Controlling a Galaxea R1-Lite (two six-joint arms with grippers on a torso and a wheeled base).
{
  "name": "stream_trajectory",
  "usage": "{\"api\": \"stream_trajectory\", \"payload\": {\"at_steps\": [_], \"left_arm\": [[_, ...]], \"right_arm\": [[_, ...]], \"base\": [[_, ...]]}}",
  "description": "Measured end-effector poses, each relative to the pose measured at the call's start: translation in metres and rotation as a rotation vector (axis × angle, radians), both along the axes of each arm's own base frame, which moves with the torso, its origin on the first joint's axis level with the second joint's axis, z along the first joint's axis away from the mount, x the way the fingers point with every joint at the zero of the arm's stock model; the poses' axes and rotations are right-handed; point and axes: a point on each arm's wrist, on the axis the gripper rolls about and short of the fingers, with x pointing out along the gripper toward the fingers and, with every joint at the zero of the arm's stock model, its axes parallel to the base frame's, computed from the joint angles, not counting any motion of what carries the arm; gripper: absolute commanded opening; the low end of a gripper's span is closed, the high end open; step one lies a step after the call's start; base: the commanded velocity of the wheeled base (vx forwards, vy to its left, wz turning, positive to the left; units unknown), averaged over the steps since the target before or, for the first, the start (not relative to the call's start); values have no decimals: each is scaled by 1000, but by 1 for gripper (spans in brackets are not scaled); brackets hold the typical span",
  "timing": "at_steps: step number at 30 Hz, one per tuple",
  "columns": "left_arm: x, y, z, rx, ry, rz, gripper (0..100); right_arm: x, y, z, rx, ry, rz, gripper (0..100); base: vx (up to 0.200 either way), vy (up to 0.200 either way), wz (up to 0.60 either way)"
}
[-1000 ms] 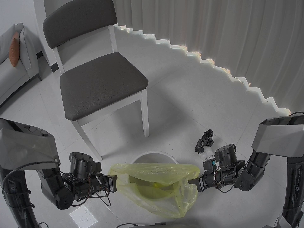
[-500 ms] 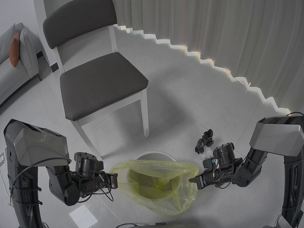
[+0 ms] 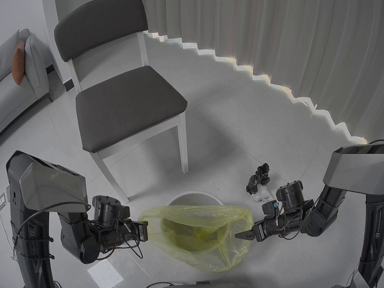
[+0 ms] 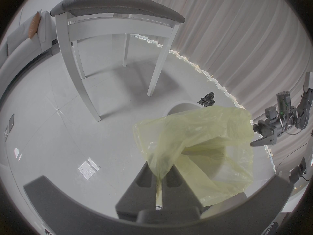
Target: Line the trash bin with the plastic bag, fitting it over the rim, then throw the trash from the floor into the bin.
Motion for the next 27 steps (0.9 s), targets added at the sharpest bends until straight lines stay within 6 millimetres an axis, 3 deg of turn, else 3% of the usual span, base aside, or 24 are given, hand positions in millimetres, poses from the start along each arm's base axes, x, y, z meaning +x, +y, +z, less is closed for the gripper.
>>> {"api": "stream_trajectory", "payload": {"at_steps": [7,13,14,23,27], "left_arm": [[1,0,0,0,-3,4,0],[2,-2,0,-3,-20,3,0],[3,-2,0,-3,-24,3,100],[0,-5,0,0,-41,-7,100],[-1,-5,0,-3,-52,-8,100]], "right_arm": [[-6,-8,35,5,-64,5,100],[-4,8,63,16,-134,66,100],[-3,12,68,20,-144,77,100],[7,51,102,8,-178,202,100],[17,67,103,-4,-213,255,100]], "base": [[0,0,0],[0,0,0],[0,0,0],[0,0,0],[0,0,0]]}}
